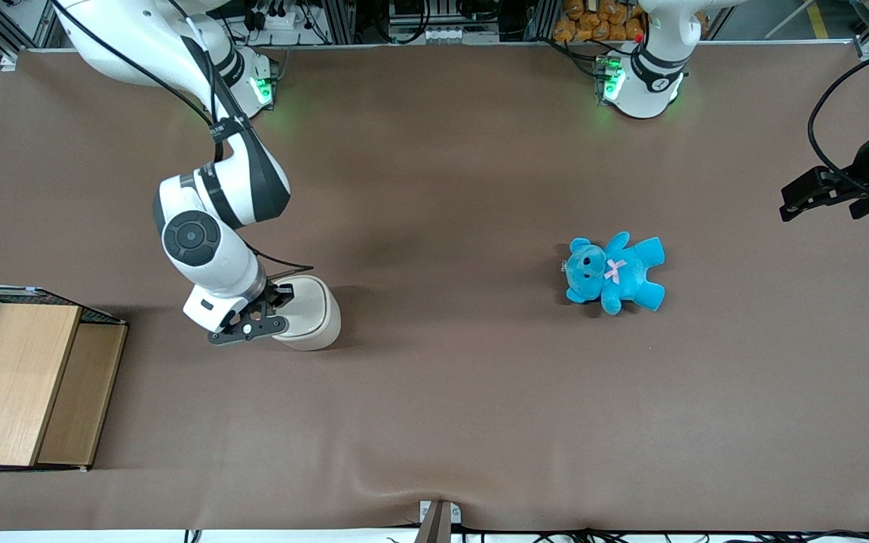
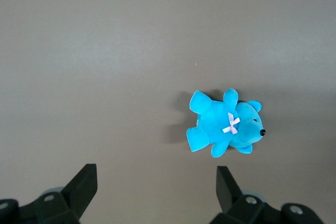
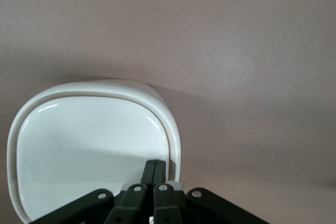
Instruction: Open trash can with right arm
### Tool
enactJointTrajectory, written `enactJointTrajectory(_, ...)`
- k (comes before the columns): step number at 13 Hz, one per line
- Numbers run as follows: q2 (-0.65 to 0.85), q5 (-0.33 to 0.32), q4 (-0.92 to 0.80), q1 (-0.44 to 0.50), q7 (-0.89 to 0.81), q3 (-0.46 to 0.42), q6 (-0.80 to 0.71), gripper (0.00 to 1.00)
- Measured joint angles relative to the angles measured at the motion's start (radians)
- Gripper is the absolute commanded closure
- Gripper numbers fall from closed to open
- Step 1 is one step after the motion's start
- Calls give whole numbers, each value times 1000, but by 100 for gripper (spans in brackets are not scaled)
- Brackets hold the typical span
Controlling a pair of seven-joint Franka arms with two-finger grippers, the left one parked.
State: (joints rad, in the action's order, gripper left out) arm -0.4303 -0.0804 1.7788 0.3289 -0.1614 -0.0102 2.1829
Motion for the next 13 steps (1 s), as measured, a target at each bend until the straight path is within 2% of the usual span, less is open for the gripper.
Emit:
enactJointTrajectory(1, 1, 0, -1, 0, 0, 0, 0, 97)
enactJointTrajectory(2, 2, 0, -5, 0, -2, 2, -8, 83)
enactJointTrajectory(3, 5, 0, -23, 0, -3, 5, -43, 41)
enactJointTrajectory(6, 42, 10, -148, -7, -3, 13, -229, 0)
enactJointTrajectory(8, 113, 43, -177, -37, -3, 18, -273, 0)
enactJointTrajectory(13, 285, 58, -180, -122, 54, 68, -430, 0)
